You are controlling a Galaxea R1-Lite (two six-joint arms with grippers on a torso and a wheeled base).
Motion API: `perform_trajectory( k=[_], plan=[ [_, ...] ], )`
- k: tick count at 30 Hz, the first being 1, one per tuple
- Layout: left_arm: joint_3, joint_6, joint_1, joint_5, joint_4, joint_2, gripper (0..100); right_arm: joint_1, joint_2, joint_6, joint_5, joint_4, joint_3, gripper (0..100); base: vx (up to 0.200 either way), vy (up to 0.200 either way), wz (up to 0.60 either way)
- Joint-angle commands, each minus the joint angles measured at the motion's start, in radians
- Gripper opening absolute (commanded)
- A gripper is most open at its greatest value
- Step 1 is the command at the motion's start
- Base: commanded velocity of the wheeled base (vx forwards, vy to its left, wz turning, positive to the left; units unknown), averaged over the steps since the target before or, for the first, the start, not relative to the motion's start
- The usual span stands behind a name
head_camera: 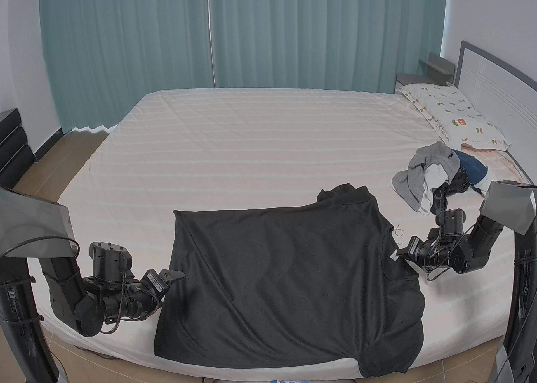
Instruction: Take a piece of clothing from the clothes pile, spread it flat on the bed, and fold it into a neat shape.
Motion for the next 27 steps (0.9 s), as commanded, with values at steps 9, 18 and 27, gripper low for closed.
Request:
perform_trajectory(
  k=[9,18,27],
  plan=[
    [0.001,0.0,0.0,0.0,0.0,0.005,100,-0.017,-0.012,0.011,-0.015,-0.014,0.02,0,0.0,0.0,0.0],
    [0.001,0.001,0.0,0.002,0.0,0.005,100,-0.057,-0.05,0.008,-0.046,-0.014,0.035,0,0.0,0.0,0.0],
    [0.002,0.0,0.0,0.002,0.0,0.005,100,-0.117,-0.06,0.0,-0.049,-0.012,0.049,0,0.0,0.0,0.0]
  ],
)
